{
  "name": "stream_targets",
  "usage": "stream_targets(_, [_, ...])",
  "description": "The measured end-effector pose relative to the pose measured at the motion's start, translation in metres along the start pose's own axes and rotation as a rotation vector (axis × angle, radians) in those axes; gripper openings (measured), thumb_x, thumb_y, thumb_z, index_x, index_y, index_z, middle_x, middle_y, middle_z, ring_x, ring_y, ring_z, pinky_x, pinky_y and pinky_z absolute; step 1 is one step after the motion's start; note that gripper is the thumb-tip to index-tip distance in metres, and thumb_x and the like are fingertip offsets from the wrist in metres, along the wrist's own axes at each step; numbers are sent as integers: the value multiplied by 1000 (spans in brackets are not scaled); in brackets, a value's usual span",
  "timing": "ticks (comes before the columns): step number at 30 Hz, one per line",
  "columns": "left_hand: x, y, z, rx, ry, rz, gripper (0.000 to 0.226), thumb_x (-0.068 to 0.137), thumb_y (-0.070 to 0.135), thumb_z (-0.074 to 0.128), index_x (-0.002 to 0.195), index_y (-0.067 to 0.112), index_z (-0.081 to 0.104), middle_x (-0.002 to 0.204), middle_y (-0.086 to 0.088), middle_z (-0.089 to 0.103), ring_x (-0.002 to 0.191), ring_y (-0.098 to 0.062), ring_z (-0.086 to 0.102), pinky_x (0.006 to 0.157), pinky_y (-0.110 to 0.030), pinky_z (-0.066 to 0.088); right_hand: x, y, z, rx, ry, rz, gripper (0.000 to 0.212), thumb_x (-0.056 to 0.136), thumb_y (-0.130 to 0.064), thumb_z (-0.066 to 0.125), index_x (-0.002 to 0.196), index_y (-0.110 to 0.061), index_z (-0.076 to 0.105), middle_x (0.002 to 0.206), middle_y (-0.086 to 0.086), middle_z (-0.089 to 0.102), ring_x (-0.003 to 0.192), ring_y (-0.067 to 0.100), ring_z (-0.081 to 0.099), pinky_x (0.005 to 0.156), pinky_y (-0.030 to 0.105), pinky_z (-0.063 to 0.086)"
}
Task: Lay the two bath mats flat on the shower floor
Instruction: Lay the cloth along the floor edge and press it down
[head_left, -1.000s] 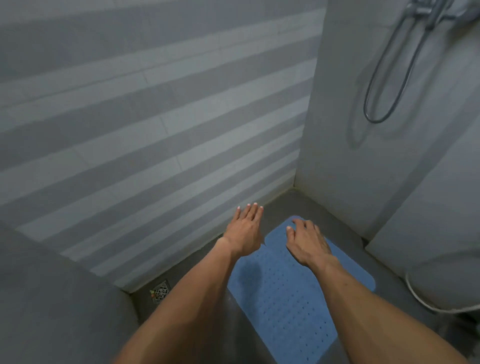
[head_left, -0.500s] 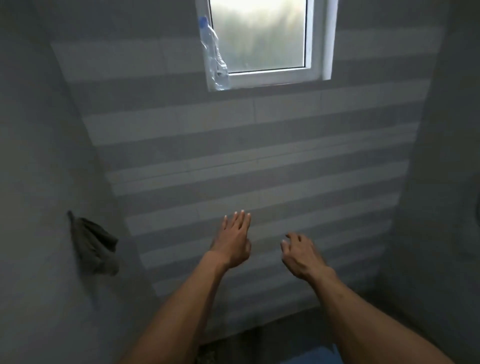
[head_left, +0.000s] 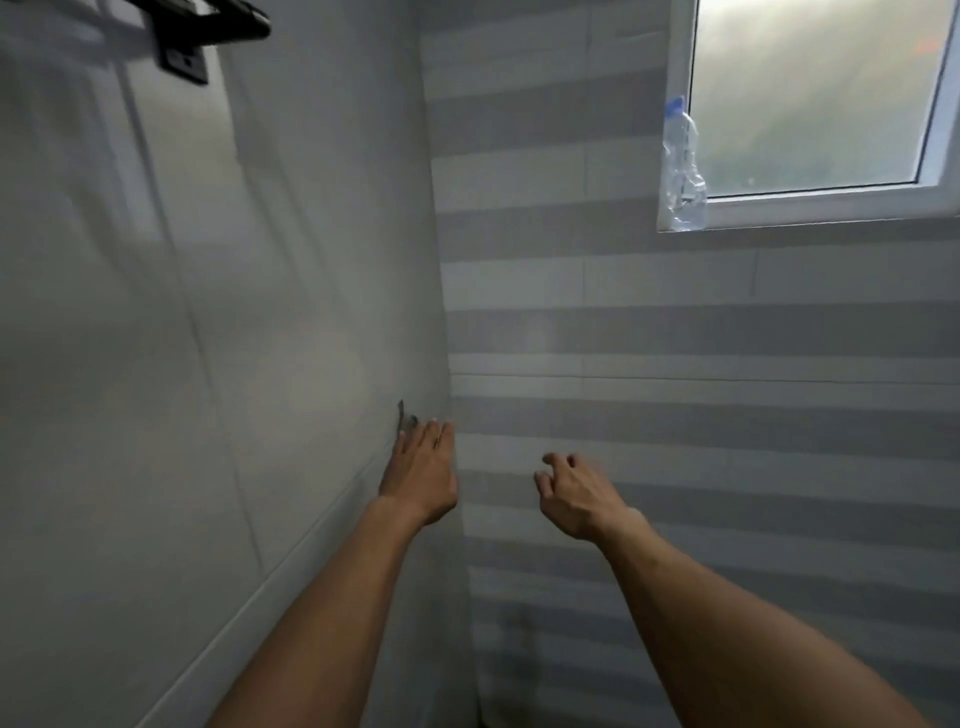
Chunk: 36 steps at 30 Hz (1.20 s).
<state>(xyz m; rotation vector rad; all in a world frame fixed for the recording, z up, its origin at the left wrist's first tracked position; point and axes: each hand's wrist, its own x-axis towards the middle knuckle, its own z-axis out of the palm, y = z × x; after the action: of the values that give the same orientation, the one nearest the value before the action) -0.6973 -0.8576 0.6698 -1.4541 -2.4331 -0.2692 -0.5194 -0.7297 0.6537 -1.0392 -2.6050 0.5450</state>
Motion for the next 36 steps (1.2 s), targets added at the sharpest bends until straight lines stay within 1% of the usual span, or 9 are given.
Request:
stream_targets(5, [-22, -41, -11, -81, 20, -116, 67, 88, 25, 49, 149, 8, 28, 140, -15, 47, 121, -32, 50, 103, -37, 41, 34, -60, 24, -36, -52, -123, 54, 103, -43, 32, 150, -16, 32, 149, 16, 37, 135, 34, 39, 112, 48, 35])
stream_targets(10, [-8, -44, -10, -127, 43, -183, 55, 90, 23, 52, 142, 11, 40, 128, -14, 59, 110, -32, 60, 93, -38, 49, 76, -98, 40, -85, -103, -191, 55, 99, -31, 49, 150, -20, 31, 152, 11, 35, 136, 32, 39, 111, 48, 38])
stream_targets(15, [12, -32, -9, -168, -26, -420, 34, 94, 14, 56, 126, 2, 55, 123, -17, 61, 109, -32, 62, 86, -36, 51, 113, -115, 49, -40, -118, -194, 64, 95, -30, 59, 152, -18, 31, 157, 8, 33, 142, 29, 36, 115, 46, 35])
stream_targets(21, [36, -35, 8, -178, -26, -456, 29, 96, 10, 51, 121, 0, 59, 123, -18, 62, 111, -32, 61, 87, -36, 50, 159, -122, 57, 55, -114, -240, 61, 98, -33, 55, 152, -15, 33, 153, 9, 43, 138, 29, 42, 113, 38, 35])
stream_targets(24, [49, -31, 10, -144, 22, -476, 26, 97, 12, 51, 119, 2, 60, 122, -16, 63, 110, -31, 62, 85, -38, 51, 180, -120, 60, 105, -163, -246, 49, 98, -29, 58, 144, -20, 46, 135, 9, 61, 122, 26, 57, 99, 32, 43])
stream_targets(28, [65, -29, 12, -103, 101, -547, 26, 101, 13, 41, 116, 3, 60, 119, -14, 65, 107, -31, 64, 82, -37, 50, 198, -112, 56, 144, -134, -286, 26, 98, -30, 58, 117, -17, 70, 116, 8, 71, 109, 25, 64, 88, 29, 46])
stream_targets(30, [72, -27, 15, -76, 136, -574, 27, 101, 12, 38, 115, 4, 61, 117, -14, 66, 104, -31, 65, 79, -36, 50, 202, -109, 51, 179, -136, -298, 27, 97, -32, 59, 118, -17, 69, 119, 7, 69, 110, 24, 63, 86, 27, 45])
stream_targets(33, [80, -24, 19, -54, 134, -588, 32, 102, 10, 33, 115, 5, 61, 115, -13, 67, 100, -29, 66, 70, -32, 45, 206, -107, 43, 210, -185, -321, 41, 95, -33, 63, 133, -18, 58, 127, 7, 64, 116, 24, 60, 91, 26, 42])
stream_targets(36, [84, -26, 21, -60, 133, -615, 36, 101, 12, 30, 115, 6, 63, 117, -13, 66, 104, -30, 64, 71, -29, 40, 208, -111, 45, 118, -235, -380, 32, 98, -28, 59, 127, -16, 65, 129, 9, 64, 120, 25, 58, 96, 29, 43])
